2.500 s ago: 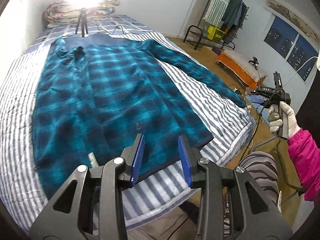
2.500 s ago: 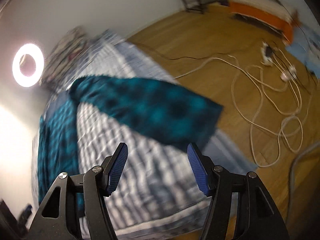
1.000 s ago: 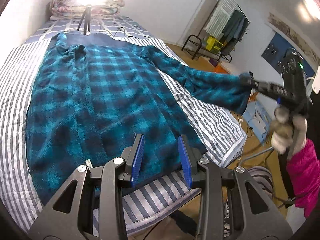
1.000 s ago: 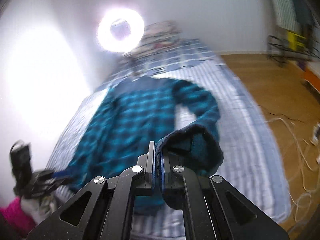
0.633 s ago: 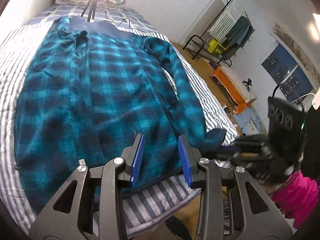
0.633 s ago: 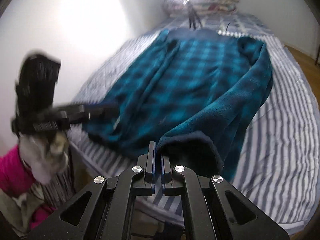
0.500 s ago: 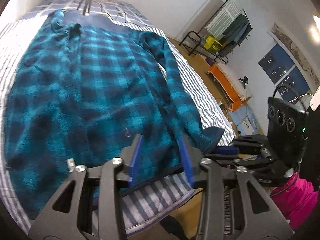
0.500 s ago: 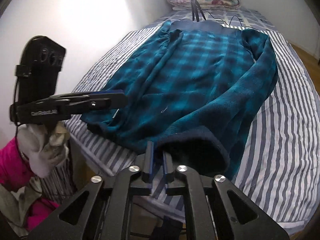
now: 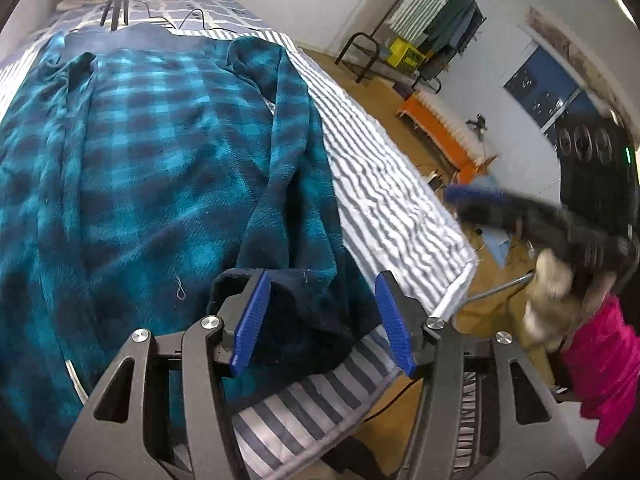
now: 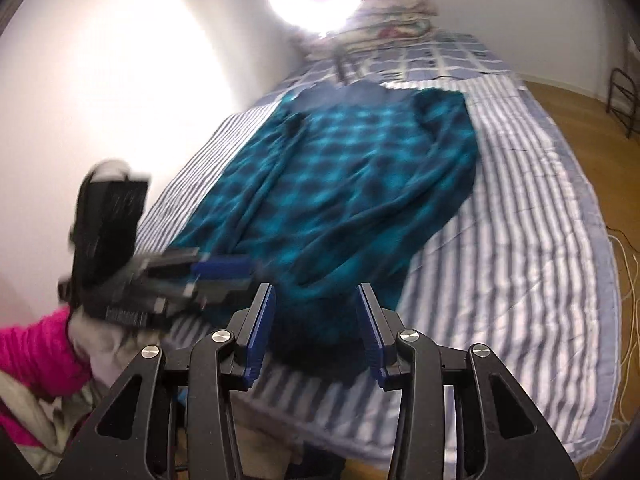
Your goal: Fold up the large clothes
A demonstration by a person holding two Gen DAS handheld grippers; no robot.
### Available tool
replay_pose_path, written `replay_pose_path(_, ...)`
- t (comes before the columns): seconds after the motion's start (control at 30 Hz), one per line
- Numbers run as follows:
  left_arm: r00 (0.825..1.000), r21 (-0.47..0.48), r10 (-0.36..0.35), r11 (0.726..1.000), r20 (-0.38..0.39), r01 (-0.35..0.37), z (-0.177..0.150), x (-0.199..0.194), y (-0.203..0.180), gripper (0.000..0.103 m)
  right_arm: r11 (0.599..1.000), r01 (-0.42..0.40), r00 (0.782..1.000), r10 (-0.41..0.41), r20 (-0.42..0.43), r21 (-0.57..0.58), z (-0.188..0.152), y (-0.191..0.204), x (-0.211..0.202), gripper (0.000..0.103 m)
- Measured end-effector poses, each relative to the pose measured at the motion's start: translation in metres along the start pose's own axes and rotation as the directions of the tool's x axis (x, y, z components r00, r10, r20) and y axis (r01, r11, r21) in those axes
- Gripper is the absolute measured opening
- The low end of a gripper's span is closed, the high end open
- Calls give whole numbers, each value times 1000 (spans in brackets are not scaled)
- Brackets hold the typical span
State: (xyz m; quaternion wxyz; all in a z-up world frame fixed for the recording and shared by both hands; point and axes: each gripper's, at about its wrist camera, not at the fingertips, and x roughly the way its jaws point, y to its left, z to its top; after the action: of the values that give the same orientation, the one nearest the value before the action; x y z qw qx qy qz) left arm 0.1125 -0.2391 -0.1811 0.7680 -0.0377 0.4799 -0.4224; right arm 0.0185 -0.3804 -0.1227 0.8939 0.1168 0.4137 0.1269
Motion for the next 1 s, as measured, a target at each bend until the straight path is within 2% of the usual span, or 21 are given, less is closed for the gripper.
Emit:
replay_pose_path(0.23,1000,-51,11,999,23,-9,23,3,21,56,993,45,998,-50,42,114,64,-64,21,40)
replay_pose_path(0.33,999,-14,17,1000,-35,-17,32,21,25,56,986,74,995,-82,51,149,95,-87,38,40)
replay_pose_path(0.5,991,-22,26,999,-130,-29,28,61,36,55,962,104,991,-123,60,252,140,-131,72,40)
replay_pose_path(0.53,990,-23,22,999,-138,-25,27,65,37,45,956,109,990,-130,60,271,146,-139,78,40)
replay_pose_path(0.57,989,-21,16,1000,-149,-20,26,70,37,28,951,112,989,-134,57,288,151,-147,82,40)
replay_pose_path(0.63,988,-6,18,1000,-152,-19,24,74,36,13,936,119,989,-143,48,331,160,-165,94,40)
replay_pose_path(0.7,990,12,20,1000,-137,-19,21,71,33,9,915,112,989,-140,46,387,168,-184,110,40)
replay_pose_path(0.8,993,-11,-26,1000,-113,25,17,56,32,7,886,69,992,-109,61,459,174,-204,127,40)
replay_pose_path(1.0,997,-24,-48,999,-57,47,14,26,28,6,873,34,997,-63,42,486,195,-213,164,40)
